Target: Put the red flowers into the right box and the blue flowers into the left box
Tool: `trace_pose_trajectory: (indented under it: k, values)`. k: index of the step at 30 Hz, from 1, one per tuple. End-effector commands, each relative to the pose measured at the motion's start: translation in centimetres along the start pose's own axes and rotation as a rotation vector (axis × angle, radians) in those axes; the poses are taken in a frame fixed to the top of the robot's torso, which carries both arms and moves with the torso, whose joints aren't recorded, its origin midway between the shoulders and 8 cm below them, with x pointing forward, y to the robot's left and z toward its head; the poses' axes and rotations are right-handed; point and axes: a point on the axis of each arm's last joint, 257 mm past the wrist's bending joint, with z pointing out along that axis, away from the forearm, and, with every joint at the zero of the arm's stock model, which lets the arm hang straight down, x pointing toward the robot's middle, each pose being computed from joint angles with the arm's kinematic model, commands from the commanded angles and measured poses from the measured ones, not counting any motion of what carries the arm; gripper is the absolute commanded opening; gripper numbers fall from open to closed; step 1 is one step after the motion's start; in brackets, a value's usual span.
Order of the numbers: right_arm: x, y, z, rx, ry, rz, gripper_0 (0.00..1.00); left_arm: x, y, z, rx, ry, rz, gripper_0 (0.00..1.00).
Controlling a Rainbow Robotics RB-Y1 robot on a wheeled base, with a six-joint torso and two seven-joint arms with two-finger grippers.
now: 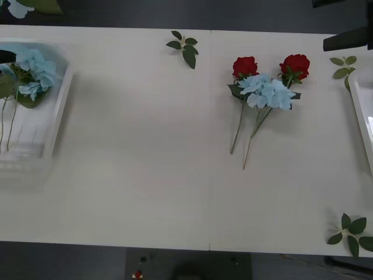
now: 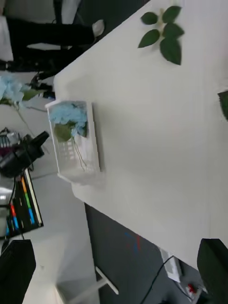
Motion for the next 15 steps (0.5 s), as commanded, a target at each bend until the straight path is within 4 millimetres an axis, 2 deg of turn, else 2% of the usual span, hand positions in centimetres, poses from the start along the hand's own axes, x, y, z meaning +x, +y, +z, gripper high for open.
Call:
trace_pose_trajectory:
  k: [1,5,7,11,15]
  values:
    - [-2.0,-0.8,1.0,0.067,-0.074,0.121,1.0,0.4,3.1,-2.5,-0.062,0.063,0.015,0.0]
    - [-3.7,-2.8,2.5,0.148,-0.144,0.186,1.0,3.3,2.4,-2.9,-0.02,0.141,-0.016,0.0]
    - [-4.8,-3.8,3.5,0.18,-0.2,0.236,1.0,4.6,1.2,-3.3,0.033,0.177,-0.031,0.0]
    - [-6.9,-5.3,4.7,0.212,-0.297,0.323,1.0,5.8,0.4,-5.0,0.086,0.202,-0.054,0.0]
    - [-8.9,-7.2,5.7,0.237,-0.381,0.389,1.0,6.4,0.9,-6.9,0.071,0.206,-0.023,0.0]
